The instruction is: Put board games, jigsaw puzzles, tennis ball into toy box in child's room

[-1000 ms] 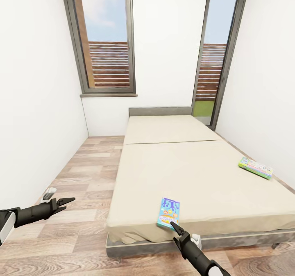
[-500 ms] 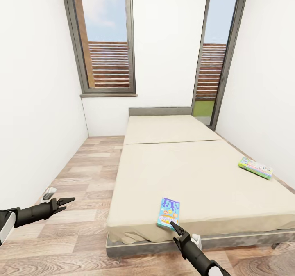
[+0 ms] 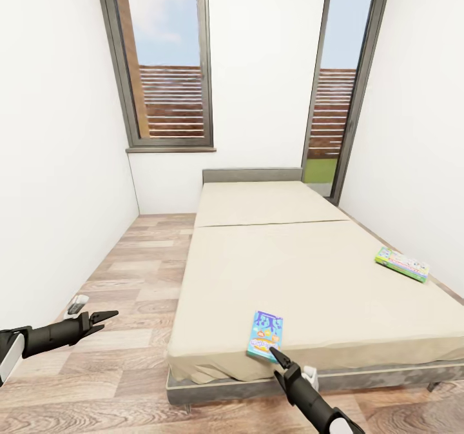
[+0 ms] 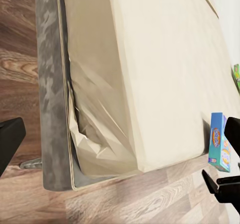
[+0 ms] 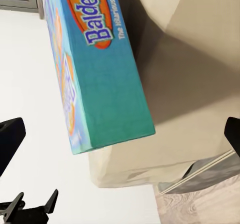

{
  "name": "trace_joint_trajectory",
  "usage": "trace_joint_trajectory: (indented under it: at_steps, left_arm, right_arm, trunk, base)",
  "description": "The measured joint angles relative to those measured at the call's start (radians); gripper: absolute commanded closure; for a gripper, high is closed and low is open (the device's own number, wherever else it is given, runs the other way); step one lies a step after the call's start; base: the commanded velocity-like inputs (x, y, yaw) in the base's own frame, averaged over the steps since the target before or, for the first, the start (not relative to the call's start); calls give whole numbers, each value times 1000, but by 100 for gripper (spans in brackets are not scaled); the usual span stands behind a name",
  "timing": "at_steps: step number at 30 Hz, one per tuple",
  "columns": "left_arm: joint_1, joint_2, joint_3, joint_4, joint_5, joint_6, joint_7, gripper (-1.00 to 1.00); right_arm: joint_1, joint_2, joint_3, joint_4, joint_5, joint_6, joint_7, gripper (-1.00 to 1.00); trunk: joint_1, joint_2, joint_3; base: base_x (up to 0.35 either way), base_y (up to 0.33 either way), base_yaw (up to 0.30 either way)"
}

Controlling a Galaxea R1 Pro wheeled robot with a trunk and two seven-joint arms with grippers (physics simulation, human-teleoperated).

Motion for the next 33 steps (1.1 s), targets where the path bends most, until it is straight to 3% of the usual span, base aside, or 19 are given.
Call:
trace_joint_trajectory:
  at_steps: [12,19,33]
  left_arm:
    - [0,0,0,0,0,-1,0,-100]
    - [0,0,0,0,0,-1,0,-100]
    - [0,0,0,0,0,-2,0,-100]
  right_arm:
    - [0,-4,13,-3,1,-2,78,-100]
    - [0,-5,58,-3,1,-2,83,-100]
    - [0,-6,70,-3,1,-2,84,-100]
  trunk:
    - [0,0,0]
    - [0,0,0]
    - [0,0,0]
  base:
    - [0,0,0]
    - [0,0,0]
    - [0,0,0]
